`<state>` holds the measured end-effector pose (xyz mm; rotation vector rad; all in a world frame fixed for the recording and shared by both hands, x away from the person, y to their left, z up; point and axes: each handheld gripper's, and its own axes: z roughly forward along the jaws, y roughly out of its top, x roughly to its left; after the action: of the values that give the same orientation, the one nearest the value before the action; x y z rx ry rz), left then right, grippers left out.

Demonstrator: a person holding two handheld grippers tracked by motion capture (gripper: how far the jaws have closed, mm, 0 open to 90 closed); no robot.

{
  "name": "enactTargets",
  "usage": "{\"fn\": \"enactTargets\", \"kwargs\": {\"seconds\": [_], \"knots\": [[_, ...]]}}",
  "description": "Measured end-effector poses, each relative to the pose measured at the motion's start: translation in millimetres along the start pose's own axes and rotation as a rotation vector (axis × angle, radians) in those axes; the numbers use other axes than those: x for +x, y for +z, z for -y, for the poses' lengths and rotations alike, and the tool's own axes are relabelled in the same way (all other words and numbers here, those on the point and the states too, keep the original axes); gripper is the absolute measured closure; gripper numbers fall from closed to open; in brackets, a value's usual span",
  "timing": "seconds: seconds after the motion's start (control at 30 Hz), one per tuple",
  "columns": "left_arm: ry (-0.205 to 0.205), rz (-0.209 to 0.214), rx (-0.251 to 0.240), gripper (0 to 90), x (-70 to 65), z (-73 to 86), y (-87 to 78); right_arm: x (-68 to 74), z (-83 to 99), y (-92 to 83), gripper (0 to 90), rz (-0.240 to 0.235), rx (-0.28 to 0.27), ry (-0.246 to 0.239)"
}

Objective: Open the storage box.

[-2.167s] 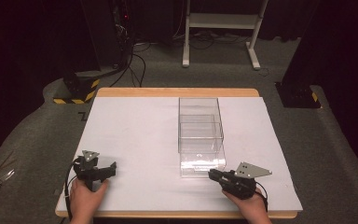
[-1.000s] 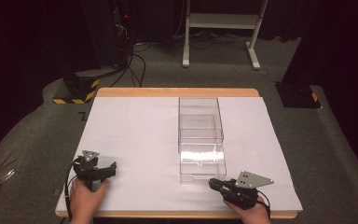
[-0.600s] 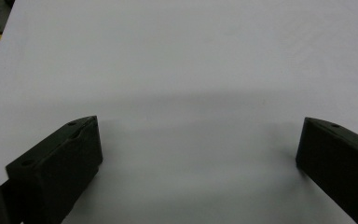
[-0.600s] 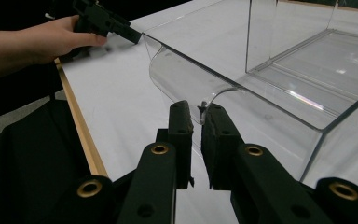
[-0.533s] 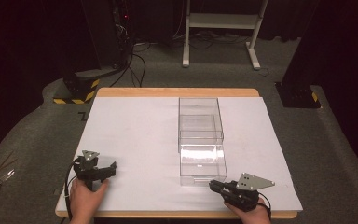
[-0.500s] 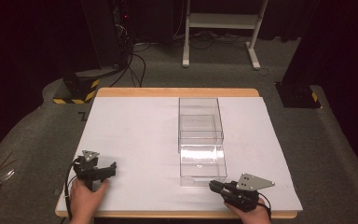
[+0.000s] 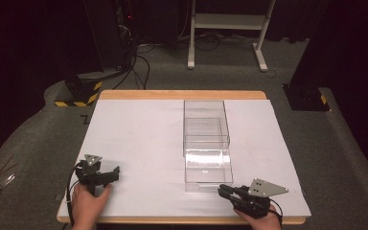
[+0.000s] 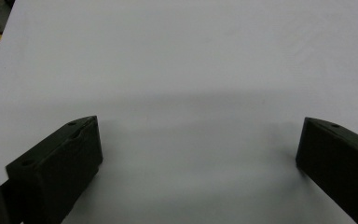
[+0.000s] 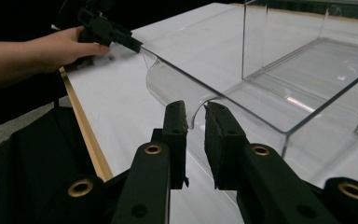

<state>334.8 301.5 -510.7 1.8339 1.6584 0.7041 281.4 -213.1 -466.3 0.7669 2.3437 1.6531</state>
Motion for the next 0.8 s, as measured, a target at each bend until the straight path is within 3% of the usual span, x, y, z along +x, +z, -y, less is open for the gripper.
{"fn": "enactTargets", "kwargs": {"seconds": [0.37,0.8], "knots": [[0.000,0.000,0.000,0.4,0.0,0.0,0.0,1.6,-15.1,-9.7,77.6,0.028,-0.056,-0.024],[-0.001,0.000,0.000,0.4,0.0,0.0,0.0,-5.1,-33.0,-1.5,69.0,0.095,-0.086,-0.044]]}}
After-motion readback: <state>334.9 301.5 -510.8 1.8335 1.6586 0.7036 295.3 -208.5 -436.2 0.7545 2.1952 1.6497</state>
